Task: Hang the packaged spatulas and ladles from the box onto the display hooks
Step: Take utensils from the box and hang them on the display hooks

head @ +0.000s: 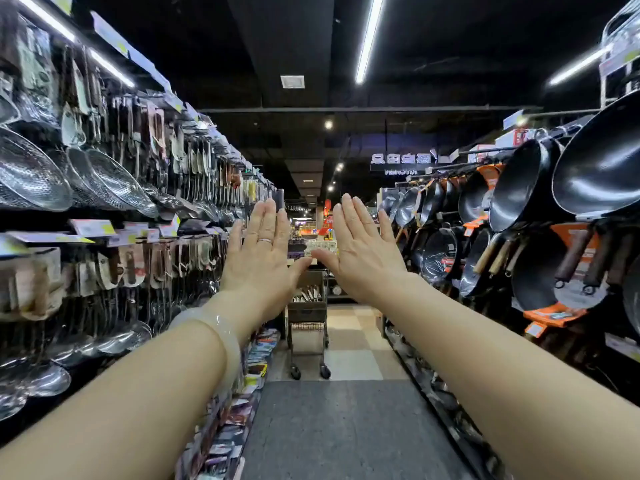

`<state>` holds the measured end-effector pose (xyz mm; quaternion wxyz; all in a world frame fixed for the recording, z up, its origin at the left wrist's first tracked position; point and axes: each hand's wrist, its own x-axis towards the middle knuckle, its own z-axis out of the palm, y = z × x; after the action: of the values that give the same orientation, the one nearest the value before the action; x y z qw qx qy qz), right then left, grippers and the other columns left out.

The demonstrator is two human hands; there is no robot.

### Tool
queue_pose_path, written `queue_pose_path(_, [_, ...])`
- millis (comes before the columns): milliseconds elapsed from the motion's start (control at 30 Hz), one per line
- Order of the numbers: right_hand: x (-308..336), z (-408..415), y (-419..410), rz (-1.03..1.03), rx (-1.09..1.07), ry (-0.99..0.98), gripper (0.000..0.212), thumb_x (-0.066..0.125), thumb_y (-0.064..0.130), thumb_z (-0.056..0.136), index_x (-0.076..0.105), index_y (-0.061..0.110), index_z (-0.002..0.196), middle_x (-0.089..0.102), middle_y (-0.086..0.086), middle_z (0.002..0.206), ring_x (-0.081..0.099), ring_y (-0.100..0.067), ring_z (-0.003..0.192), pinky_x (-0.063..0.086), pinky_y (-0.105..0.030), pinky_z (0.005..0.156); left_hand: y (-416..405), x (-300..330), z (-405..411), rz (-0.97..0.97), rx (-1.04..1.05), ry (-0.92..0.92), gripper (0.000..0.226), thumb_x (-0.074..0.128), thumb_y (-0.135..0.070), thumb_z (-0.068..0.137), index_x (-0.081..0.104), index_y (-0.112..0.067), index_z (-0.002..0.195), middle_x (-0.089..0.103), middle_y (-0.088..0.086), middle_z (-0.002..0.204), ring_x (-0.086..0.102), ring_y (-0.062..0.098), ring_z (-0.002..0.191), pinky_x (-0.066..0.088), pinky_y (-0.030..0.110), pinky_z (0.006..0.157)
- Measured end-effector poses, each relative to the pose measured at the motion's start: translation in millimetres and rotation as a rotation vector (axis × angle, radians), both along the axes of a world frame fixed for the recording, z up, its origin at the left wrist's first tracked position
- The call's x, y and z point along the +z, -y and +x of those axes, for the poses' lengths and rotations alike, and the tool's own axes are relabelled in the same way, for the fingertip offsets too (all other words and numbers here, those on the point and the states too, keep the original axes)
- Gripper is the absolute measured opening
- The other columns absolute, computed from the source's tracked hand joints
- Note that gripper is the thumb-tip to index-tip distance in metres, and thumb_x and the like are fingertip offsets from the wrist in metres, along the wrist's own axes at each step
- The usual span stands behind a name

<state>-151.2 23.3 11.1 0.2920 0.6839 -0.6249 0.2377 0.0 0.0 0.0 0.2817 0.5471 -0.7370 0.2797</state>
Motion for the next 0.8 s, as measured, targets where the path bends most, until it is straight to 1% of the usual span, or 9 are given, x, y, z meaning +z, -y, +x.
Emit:
queue_pose_path(100, [-25.8,-10.3,54.1,0.056,-0.037,-0.020,0.075,0.011,0.059,0.093,-0.014,0.014,0.147,-0.023,-0.004,0.156,-0.023,-0.018,0.144,-0.013,-0.045,0.118,57.2,-24.7,-10.2,0.046,0.004,0.041,0.076,0.011,-0.057,0.092,-0.021,-0.011,0.143,-0.027,0.007,0.153,-0.026,0.020,0.142,-0.011,0.043,0.117])
queue_pose_path(233, [-59.2,-36.8,150.4,0.106,-0.039,-0.004,0.076,0.011,0.060,0.092,-0.014,0.014,0.148,-0.025,-0.003,0.156,-0.024,-0.018,0.143,-0.013,-0.045,0.118,150.1,-50.8,-35.5,0.090,-0.018,0.044,0.078,0.015,-0.057,0.092,-0.021,-0.010,0.143,-0.027,0.007,0.153,-0.025,0.020,0.142,-0.009,0.042,0.118])
queue_pose_path(367, [-65.2,-65.2,252.0,0.160,-0.045,-0.016,0.076,0.012,0.060,0.093,-0.012,0.013,0.148,-0.023,-0.005,0.156,-0.024,-0.019,0.144,-0.014,-0.044,0.116,251.0,-55.3,-64.4,0.140,-0.022,0.049,0.078,0.016,-0.059,0.092,-0.018,-0.012,0.144,-0.028,0.006,0.153,-0.024,0.020,0.142,-0.007,0.044,0.119])
queue_pose_path(567, [-53.3,-93.6,399.2,0.189,-0.025,-0.025,0.075,0.013,0.059,0.093,-0.009,0.014,0.149,-0.021,-0.006,0.157,-0.022,-0.019,0.144,-0.011,-0.044,0.117,398.4,-51.1,-83.5,0.174,-0.016,0.016,0.077,0.019,-0.058,0.092,-0.014,-0.013,0.146,-0.023,0.006,0.155,-0.024,0.018,0.143,-0.008,0.042,0.119])
queue_pose_path(800, [-85.2,-98.9,599.9,0.200,0.011,-0.018,0.073,0.018,0.058,0.094,-0.006,0.017,0.150,-0.018,-0.005,0.158,-0.017,-0.021,0.146,-0.006,-0.044,0.118,587.2,-78.5,-78.6,0.215,0.004,0.034,0.074,0.021,-0.056,0.093,-0.010,-0.016,0.147,-0.024,0.006,0.155,-0.025,0.019,0.142,-0.006,0.043,0.118])
